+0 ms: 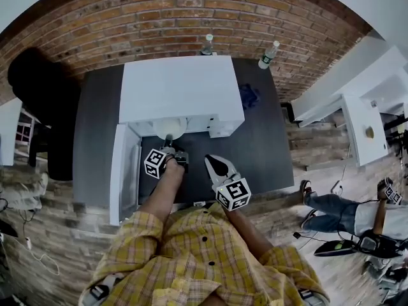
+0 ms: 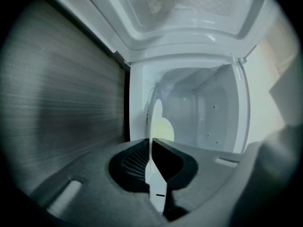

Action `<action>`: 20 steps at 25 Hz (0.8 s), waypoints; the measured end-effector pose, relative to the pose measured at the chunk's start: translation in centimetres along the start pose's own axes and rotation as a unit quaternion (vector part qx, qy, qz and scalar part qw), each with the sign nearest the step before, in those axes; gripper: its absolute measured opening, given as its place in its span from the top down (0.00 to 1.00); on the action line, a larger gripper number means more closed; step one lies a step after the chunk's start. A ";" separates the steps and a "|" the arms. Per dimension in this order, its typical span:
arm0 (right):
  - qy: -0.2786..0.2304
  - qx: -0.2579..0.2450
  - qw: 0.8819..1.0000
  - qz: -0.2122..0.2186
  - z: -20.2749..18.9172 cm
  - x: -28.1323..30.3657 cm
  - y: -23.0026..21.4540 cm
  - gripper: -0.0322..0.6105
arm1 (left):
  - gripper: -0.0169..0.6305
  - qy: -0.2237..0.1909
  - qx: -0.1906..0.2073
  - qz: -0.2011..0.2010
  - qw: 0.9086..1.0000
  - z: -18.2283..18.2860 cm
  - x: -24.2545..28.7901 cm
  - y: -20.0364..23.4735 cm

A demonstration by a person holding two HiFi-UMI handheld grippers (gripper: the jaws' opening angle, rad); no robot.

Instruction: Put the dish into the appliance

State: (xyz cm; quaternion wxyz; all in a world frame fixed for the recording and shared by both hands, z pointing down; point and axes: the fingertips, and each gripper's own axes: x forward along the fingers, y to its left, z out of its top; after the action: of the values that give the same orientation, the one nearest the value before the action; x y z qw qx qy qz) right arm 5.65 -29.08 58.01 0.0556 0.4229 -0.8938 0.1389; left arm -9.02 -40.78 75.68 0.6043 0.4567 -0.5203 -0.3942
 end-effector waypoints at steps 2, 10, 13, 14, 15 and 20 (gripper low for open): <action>-0.001 0.001 1.000 0.001 0.0 0.1 -0.1 0.94 | 0.95 0.002 0.004 0.007 1.000 -0.1 0.3 0.0; 0.008 0.008 1.000 0.001 -0.7 0.2 -0.7 0.94 | 0.89 0.011 -0.003 0.026 1.000 -0.7 1.1 0.2; 0.006 0.010 1.000 0.001 -0.5 0.2 -0.9 0.94 | 0.86 0.010 -0.007 0.033 0.999 -0.8 1.3 0.4; 0.006 0.010 1.000 0.002 -0.5 0.2 -1.0 0.94 | 0.83 0.010 -0.010 0.036 0.999 -0.9 1.3 0.5; 0.006 0.010 1.000 0.003 -0.5 0.2 -1.0 0.94 | 0.81 0.011 -0.011 0.038 0.999 -0.9 1.4 0.6; 0.005 0.011 1.000 0.003 -0.4 0.3 -1.4 0.94 | 0.77 0.013 -0.011 0.041 0.999 -0.8 2.0 0.8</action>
State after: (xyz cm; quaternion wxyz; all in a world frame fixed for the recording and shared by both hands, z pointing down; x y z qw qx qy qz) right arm 6.49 -30.01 58.69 0.0548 0.4203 -0.8931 0.1506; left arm -7.90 -42.35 76.93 0.6316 0.4336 -0.5262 -0.3690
